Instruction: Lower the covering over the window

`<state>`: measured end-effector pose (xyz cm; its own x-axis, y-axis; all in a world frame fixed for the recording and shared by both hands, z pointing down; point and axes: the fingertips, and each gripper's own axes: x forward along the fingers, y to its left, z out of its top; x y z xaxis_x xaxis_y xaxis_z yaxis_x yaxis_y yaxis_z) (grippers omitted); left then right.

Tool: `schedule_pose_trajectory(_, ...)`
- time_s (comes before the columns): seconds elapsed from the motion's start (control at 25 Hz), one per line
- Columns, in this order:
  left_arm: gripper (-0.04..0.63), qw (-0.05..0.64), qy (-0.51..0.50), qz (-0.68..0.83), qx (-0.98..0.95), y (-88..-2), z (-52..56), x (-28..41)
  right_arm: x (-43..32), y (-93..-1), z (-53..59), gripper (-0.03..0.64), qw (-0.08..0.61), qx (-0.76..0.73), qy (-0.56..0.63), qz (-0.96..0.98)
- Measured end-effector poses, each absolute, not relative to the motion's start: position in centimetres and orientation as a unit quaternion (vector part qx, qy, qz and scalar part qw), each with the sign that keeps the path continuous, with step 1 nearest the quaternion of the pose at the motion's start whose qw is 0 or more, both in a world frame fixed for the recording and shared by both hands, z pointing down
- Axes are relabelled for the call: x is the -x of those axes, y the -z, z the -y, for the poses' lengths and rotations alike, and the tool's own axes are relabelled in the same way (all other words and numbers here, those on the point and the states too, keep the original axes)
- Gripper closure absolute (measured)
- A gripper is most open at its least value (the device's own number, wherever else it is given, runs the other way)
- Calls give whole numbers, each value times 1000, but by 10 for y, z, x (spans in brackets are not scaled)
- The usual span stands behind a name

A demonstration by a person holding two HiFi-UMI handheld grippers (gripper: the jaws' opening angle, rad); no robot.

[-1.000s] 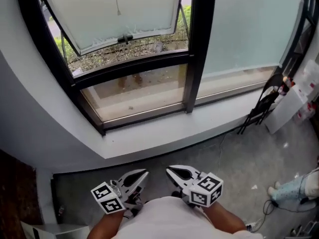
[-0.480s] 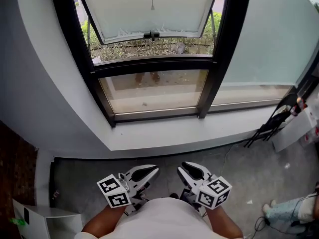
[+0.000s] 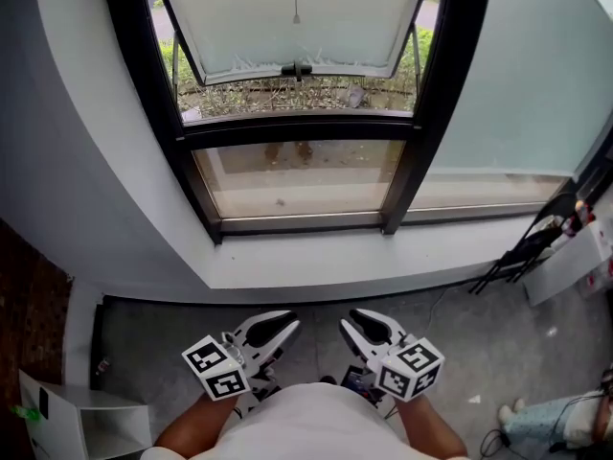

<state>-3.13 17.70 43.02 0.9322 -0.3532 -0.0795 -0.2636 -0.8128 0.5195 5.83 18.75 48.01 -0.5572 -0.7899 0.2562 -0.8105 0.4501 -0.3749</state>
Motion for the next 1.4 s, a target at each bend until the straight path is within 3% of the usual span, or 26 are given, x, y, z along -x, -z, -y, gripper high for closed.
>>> schedule_pose_trajectory(0.76, 525, 230, 93, 245, -937, -434, -136, 12, -86, -474, -130, 517, 64, -399, -195, 894)
schedule_pose_trajectory(1.4, 525, 207, 86, 204, -953, -424, -9, 48, -43, -465, -10, 517, 61, -430, -172, 884)
